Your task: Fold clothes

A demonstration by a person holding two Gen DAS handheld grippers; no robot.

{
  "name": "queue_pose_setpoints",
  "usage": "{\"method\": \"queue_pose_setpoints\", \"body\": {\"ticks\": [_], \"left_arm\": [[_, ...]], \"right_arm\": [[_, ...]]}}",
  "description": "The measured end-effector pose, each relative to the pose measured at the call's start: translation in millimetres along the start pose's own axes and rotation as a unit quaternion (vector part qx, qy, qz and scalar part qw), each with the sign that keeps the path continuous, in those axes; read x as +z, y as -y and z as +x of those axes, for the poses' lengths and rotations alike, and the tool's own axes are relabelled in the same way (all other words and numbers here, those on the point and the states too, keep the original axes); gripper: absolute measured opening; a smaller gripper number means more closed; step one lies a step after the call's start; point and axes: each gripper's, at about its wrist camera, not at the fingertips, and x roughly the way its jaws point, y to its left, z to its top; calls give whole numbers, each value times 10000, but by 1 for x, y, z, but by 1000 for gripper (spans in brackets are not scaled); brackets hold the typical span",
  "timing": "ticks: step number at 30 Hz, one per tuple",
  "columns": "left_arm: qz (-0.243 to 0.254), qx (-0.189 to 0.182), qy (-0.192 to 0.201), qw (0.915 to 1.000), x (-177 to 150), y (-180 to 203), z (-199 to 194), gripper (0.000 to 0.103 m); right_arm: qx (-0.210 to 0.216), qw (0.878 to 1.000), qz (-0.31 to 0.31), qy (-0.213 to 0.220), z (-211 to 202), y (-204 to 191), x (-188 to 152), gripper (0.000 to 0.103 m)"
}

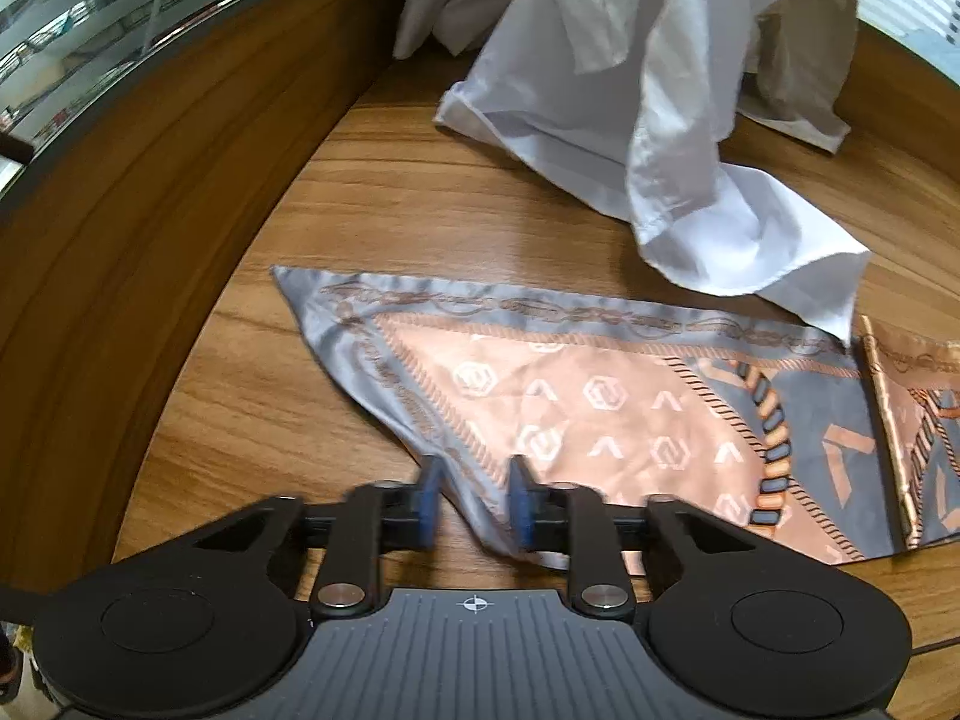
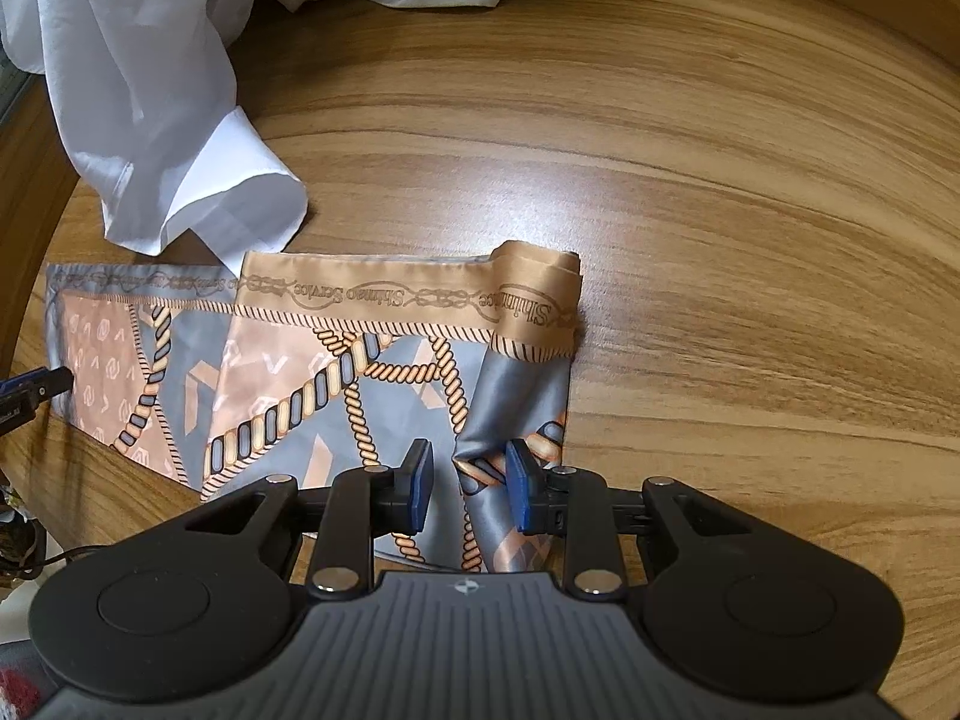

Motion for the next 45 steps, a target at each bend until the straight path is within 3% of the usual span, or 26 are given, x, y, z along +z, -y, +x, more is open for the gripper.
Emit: {"method": "queue_pose_setpoints", "body": {"ticks": [2,11,16,20,24,28,34,39,42,45], "left_arm": [[117,160,35,9998,-1,5,0,4],[-115,457,26,9989,3,-15,3,3],[-269,354,69,9990,6,-26,1,5],[-384,273,106,9988,8,-34,-1,26],[-402,228,122,9989,5,-33,-7,27],[-311,122,193,9993,1,-26,-9,27],[-25,-138,203,9997,-1,-8,-10,27],[173,-376,163,9990,-2,5,-11,31],[297,-496,167,9982,-3,13,-11,34],[379,-569,145,9976,-3,20,-10,34]], "right_arm": [[3,10000,-9,2,0,-1,0,31],[93,10000,-10,33,-5,-6,-2,31],[124,9999,-2,41,-5,-9,-4,31],[10,9999,-27,148,-10,-12,-4,31],[-53,9991,-208,359,-23,-20,1,32],[177,9983,-358,416,-26,-41,8,36],[519,9960,-714,169,-3,-91,17,36],[533,9942,-933,-9,16,-123,22,38],[536,9945,-903,16,24,-132,25,47],[414,9946,-951,-31,33,-139,28,47]]}}
